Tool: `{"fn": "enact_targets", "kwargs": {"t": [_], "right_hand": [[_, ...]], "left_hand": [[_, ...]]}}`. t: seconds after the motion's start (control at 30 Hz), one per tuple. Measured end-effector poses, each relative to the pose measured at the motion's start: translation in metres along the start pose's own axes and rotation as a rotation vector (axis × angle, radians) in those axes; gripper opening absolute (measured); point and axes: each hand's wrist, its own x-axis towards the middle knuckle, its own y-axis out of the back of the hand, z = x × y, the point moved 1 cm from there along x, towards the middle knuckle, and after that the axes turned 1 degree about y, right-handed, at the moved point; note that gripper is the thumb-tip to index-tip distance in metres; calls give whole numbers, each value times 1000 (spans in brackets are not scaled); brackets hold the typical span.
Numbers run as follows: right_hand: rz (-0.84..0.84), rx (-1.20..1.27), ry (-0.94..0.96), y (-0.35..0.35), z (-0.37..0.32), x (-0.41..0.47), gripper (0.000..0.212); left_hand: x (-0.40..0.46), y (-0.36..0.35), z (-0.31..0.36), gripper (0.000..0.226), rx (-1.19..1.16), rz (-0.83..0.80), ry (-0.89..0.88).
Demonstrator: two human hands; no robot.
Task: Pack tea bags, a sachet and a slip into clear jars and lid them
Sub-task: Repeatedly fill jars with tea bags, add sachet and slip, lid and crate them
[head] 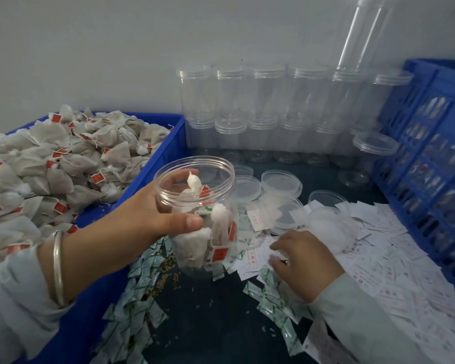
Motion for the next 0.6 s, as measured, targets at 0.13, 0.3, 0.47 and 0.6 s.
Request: {"fn": "enact_targets", "kwargs": {"t": [0.13,0.3,0.47,0.6], "right_hand": [[-33,-102,32,-21,-18,4,50],[-25,-141,59,-31,-19,5,53],[49,-24,61,-32,-18,2,36],[158,95,53,-31,-15,-2,23]], "left_hand": [[0,-1,-1,112,7,4,1],[0,-1,-1,117,41,-9,3],[-1,-2,-1,112,74,-30,10],[0,0,-3,109,76,-1,21]]}}
